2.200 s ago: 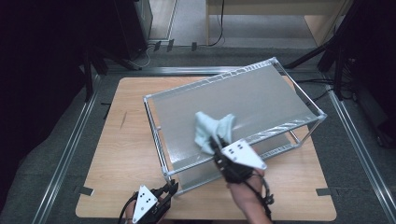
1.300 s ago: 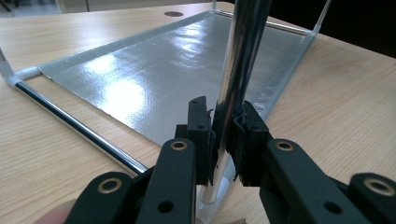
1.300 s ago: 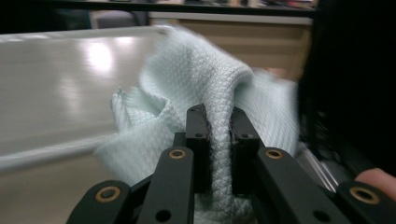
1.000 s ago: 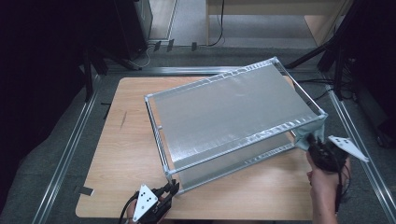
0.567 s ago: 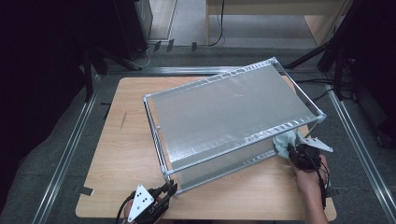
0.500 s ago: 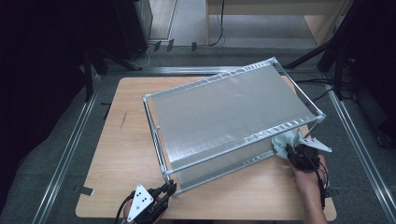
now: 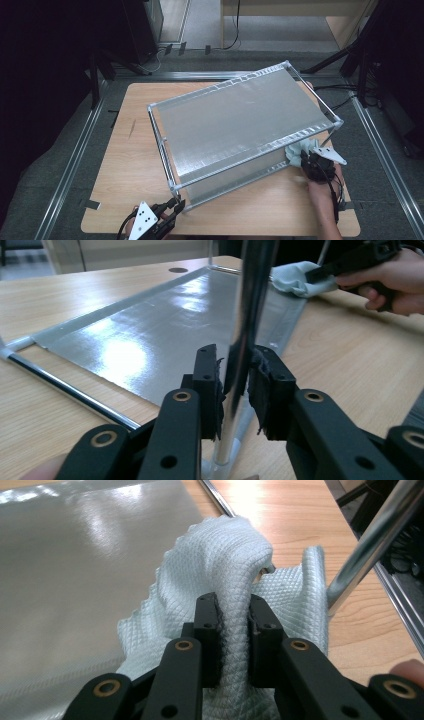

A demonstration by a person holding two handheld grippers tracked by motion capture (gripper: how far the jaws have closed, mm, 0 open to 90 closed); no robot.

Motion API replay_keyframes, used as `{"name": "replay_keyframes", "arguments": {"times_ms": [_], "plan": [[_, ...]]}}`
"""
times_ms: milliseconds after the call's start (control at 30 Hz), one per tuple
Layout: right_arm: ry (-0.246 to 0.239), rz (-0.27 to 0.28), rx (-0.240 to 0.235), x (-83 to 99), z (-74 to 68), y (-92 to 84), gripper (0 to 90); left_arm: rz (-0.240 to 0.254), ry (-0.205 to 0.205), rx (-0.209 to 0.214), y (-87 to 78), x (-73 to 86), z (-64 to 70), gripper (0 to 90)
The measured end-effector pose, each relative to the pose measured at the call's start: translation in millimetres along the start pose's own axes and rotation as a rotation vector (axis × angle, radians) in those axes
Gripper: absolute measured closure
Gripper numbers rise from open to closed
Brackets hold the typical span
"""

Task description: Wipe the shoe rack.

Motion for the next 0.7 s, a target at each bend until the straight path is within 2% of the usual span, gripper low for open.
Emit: {"name": "replay_keyframes", "arguments": {"times_ms": [67, 100, 133, 167, 233, 300, 367, 400, 467, 533, 633, 667, 700], "plan": [[-0.014, -0.04, -0.045, 5.4, -6.9, 7.0, 78.9, 0.0, 0.004, -0.017, 1.2, 0.1, -1.4, 79.1], [-0.026, -0.043, -0.06, 7.1, -11.7, 9.9, 78.7, 0.0, 0.002, -0.019, 1.5, -0.1, -1.3, 79.5], [-0.041, -0.047, -0.06, 6.9, -14.2, 10.5, 78.7, 0.0, 0.004, -0.022, 1.5, -0.1, -1.2, 79.8], [-0.037, -0.055, -0.063, 6.3, -16.8, 10.6, 78.9, 0.0, 0.003, -0.023, 1.6, -0.1, -0.8, 80.1], [-0.031, -0.061, -0.102, 5.9, -25.2, 10.5, 79.0, 0.001, -0.006, -0.022, 1.6, 0.1, -0.2, 80.1], [-0.066, -0.056, -0.086, 5.9, -33.5, 10.5, 79.7, 0.003, -0.013, -0.026, 1.9, 0.2, 0.1, 80.1], [-0.07, -0.056, -0.08, 5.8, -38.3, 10.1, 80.0, 0.004, -0.016, -0.032, 2.1, 0.3, 0.1, 80.0], [-0.086, -0.051, -0.095, 4.9, -53.2, 9.2, 80.5, 0.009, -0.028, -0.036, 3.0, 0.6, 1.2, 80.0], [-0.121, -0.051, -0.121, 4.3, -70.2, 7.1, 80.6, 0.011, -0.021, -0.04, 3.9, 0.9, 2.8, 80.1], [-0.165, -0.048, -0.161, 3.5, -93.7, 3.5, 80.5, 0.012, -0.02, -0.044, 4.3, 1.0, 2.9, 80.2], [-0.218, -0.039, -0.227, 2.8, -136.0, -5.8, 80.5, 0.014, -0.023, -0.052, 4.9, 1.1, 3.2, 80.2], [-0.218, -0.039, -0.227, 2.8, -136.0, -5.8, 80.5, 0.014, -0.023, -0.052, 4.9, 1.1, 3.2, 80.2], [-0.259, -0.03, -0.282, 2.9, -168.5, -14.4, 80.4, 0.013, -0.024, -0.053, 5.2, 1.2, 3.4, 80.2]]}}
Point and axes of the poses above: each handheld gripper's, and its own axes: y roughly forward along the jaws, x roughly out of its underside, z roughly to its right, the point moved 9 cm from there along y, roughly forward along the jaws, and after that the axes turned 13 degrees about -y, right-handed, at the moved point
